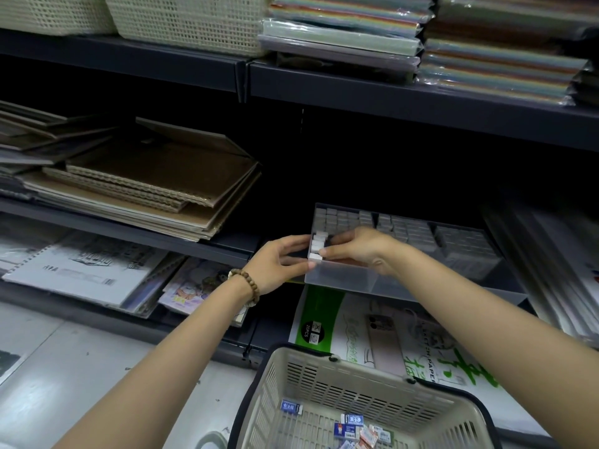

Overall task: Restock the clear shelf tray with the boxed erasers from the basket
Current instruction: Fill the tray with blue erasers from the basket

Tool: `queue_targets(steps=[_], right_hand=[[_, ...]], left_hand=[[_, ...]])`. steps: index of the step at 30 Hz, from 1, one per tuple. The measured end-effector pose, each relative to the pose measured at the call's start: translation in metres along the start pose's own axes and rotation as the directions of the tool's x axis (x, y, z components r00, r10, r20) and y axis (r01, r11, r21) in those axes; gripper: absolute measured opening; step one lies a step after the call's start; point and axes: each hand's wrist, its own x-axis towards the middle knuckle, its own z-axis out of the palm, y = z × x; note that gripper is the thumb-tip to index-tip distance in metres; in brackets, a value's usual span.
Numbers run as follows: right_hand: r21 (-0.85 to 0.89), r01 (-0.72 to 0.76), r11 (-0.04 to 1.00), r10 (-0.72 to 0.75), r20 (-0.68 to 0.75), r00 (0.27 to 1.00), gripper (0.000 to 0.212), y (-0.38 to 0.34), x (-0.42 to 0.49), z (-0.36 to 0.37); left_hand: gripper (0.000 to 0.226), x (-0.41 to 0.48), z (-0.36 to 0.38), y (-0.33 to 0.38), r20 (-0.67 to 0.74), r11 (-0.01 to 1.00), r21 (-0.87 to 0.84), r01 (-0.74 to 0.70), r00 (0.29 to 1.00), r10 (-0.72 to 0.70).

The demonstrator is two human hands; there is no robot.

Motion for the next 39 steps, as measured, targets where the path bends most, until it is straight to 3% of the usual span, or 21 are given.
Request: queue_targets(steps=[3,8,12,16,20,23,25,29,34,39], right_hand=[[0.040,0.008,0.999,-0.008,0.005,1.000,0.052,-0.006,0.000,0.003],[0.116,-0.014,0.993,0.008,0.056,0.998,0.055,-0.005,-0.002,-0.001],[0.067,0.007,0.998,-0.008,0.013,1.000,0.044,-0.006,-0.001,0.002],[0.097,0.027,0.995,-0.031,0.031,0.999,0.052,-0.004,-0.009,0.000],[0.212,0.124,0.969,-0.129,0.010,0.992,0.046,0.004,-0.038,-0.013],[0.264,0.222,0.939,-0.206,-0.087,0.975,0.039,0.023,-0.074,-0.026],[0.364,0.223,0.904,-0.193,-0.118,0.974,0.031,0.048,-0.100,-0.031],[0.518,-0.013,0.855,-0.006,0.036,0.999,0.020,0.131,-0.134,0.002],[0.386,-0.401,0.831,0.325,0.248,0.912,0.021,0.257,-0.153,0.095],[0.440,-0.568,0.696,0.502,0.267,0.823,0.022,0.335,-0.157,0.167]], left_hand=[[0.060,0.000,0.001,-0.001,-0.014,1.000,-0.007,0.005,1.000,-0.005],[0.059,0.000,0.001,-0.001,-0.016,1.000,-0.028,0.009,1.000,-0.009],[0.059,0.000,0.001,-0.003,-0.026,0.999,-0.036,0.009,1.000,-0.010],[0.059,-0.003,0.003,-0.003,-0.048,1.000,-0.025,0.006,0.999,-0.007],[0.057,-0.020,0.008,0.006,-0.057,0.999,0.036,0.020,0.998,-0.017],[0.057,-0.045,0.012,0.009,-0.064,0.990,0.140,0.027,0.998,-0.018],[0.055,-0.067,0.019,0.005,-0.061,0.978,0.208,0.032,0.998,-0.020],[0.052,-0.107,0.064,-0.031,0.069,0.957,0.265,0.122,0.987,-0.145],[0.057,-0.130,0.133,-0.115,0.282,0.864,0.428,0.267,0.869,-0.408],[0.048,-0.132,0.179,-0.198,0.208,0.790,0.372,0.488,0.785,-0.583]])
